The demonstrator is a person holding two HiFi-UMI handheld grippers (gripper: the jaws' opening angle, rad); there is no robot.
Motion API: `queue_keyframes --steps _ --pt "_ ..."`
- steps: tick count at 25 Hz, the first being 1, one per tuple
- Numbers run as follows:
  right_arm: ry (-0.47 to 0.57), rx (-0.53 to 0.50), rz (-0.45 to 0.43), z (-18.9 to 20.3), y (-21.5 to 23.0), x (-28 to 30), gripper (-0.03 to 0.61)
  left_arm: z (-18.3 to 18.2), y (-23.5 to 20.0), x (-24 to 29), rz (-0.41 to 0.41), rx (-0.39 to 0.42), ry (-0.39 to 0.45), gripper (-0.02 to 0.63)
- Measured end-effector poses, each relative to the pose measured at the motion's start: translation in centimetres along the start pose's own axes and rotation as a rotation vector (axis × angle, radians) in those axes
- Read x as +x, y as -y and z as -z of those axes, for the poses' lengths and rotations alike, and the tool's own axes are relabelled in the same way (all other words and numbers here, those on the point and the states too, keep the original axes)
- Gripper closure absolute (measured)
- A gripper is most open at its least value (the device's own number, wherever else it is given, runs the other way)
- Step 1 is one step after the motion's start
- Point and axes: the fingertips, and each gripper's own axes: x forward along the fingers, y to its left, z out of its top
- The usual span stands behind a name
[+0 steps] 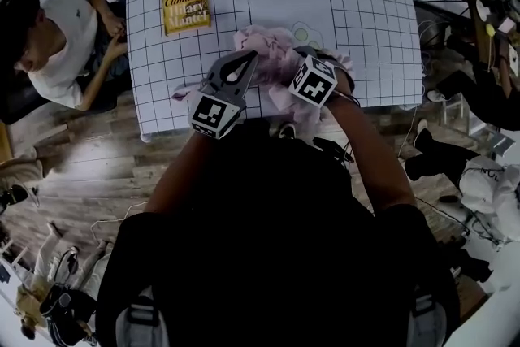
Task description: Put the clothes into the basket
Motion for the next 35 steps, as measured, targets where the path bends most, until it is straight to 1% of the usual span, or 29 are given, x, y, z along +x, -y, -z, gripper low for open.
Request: queue_keyframes --steps 9,13,19,26,35 --pt "0.010 0.006 0.043 -1.2 0.6 -2.3 0.235 -1.9 -0.5 0.0 0.037 0.017 0.017 0.609" --pt "0.030 0.004 0.067 -2.0 1.0 -3.7 0.235 -2.9 -0.8 0.0 0.043 0.034 0.023 0.611" --pt "0.043 -0.021 0.109 -2.8 2.1 -5.6 0.235 -5.2 -1.2 0.0 0.034 0.037 0.053 0.611" --pt "0.047 -0.078 0.164 -3.5 4.7 -8.4 0.235 -8.5 -1.8 0.9 0.001 0.054 0.075 0.611" --pt "0.068 -0.155 0.231 -4.8 7.8 -12.4 0.235 -11.8 -2.1 2.5 -0.033 0.071 0.094 0.610"
